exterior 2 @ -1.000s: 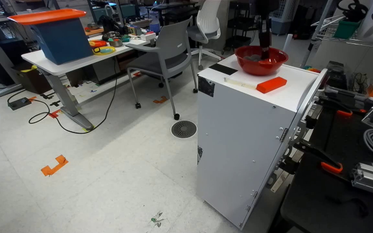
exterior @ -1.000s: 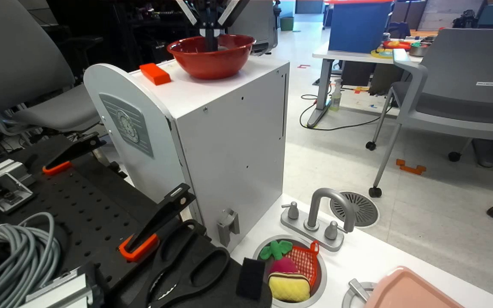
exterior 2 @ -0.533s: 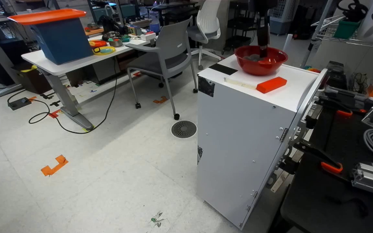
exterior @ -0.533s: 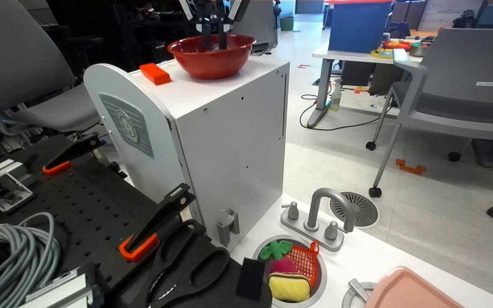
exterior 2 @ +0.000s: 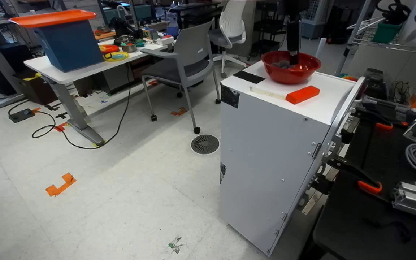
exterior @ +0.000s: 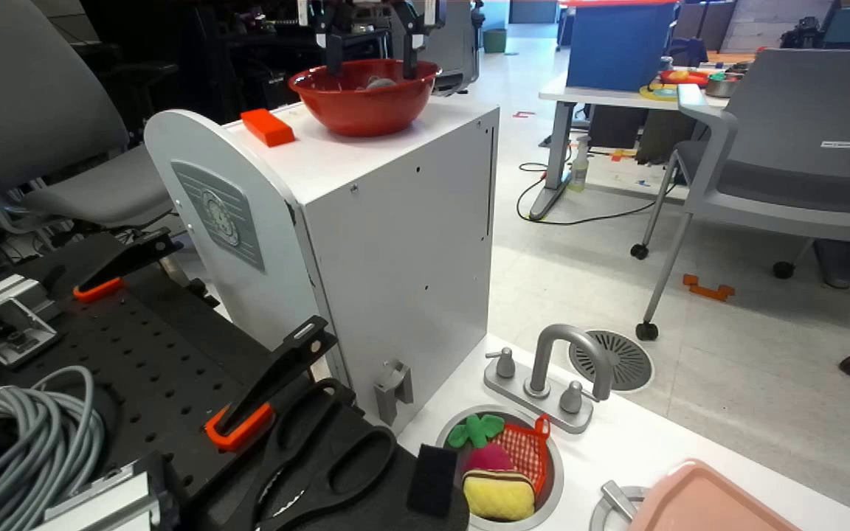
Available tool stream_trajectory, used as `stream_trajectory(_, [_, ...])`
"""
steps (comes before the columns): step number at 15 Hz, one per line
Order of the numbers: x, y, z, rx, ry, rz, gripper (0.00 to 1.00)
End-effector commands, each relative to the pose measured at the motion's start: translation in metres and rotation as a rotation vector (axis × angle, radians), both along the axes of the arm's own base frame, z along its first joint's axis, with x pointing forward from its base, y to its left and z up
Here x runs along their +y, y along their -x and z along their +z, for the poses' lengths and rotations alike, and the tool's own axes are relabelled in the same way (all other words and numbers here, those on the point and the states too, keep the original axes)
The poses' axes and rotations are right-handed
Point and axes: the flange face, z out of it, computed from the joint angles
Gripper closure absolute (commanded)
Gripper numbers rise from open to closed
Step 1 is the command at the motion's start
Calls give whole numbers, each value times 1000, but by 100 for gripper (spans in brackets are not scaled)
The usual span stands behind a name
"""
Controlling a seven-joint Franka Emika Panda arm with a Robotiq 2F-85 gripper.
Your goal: Take the grey out of the red bowl
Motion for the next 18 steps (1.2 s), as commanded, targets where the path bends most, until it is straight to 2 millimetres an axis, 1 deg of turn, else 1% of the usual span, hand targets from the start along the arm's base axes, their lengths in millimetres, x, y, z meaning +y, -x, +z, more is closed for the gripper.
stream_trajectory(1, [-6,-5,-5,32,-7,-9,0])
stream_trajectory(6, [-8,-7,-10,38,5,-10,0])
stream_trajectory(14, [-5,-11,-10,41,13,-4,0])
stream_trajectory(15, [-5,-12,-10,42,13,-2,9])
stream_trajectory(16, [-5,-13,-10,44,13,0,22])
stream_trajectory(18, [-5,-14,-12,52,13,5,42])
